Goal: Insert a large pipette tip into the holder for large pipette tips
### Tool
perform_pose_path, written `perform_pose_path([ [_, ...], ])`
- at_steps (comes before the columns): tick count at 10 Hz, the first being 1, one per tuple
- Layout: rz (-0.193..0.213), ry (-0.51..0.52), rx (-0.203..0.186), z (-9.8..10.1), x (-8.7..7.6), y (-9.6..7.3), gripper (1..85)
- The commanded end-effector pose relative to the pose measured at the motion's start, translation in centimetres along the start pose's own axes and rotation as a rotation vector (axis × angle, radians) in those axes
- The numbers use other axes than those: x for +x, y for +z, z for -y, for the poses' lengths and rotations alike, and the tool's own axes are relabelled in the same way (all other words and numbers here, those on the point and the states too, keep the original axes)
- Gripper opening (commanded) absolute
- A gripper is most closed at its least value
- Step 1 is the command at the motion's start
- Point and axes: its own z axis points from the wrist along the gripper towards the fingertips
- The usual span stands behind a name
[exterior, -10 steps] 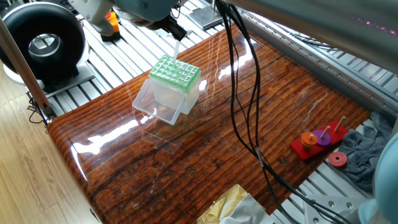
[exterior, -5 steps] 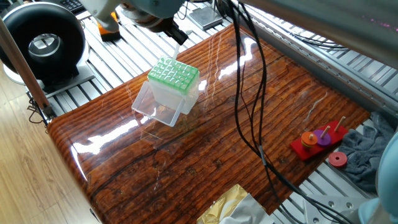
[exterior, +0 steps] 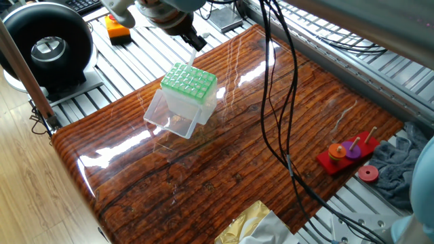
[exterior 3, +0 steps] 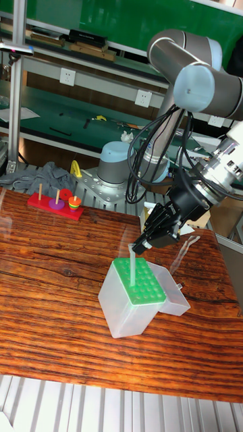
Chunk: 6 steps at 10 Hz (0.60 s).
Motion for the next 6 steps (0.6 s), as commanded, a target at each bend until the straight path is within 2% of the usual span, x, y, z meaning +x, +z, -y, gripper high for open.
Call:
perform_pose_path([
  [1,0.03,0.014,-0.012,-0.2,-0.3,0.2,1.0],
  [3,0.03,0.021,0.045,1.5,0.1,0.1,1.0],
  [4,0.05,0.025,0.073,2.3,-0.3,0.0,1.0],
  [5,0.095,0.048,0.07,2.3,-1.5,-0.1,1.0],
  [6,0.113,0.058,0.077,2.5,-1.9,-0.2,1.0],
])
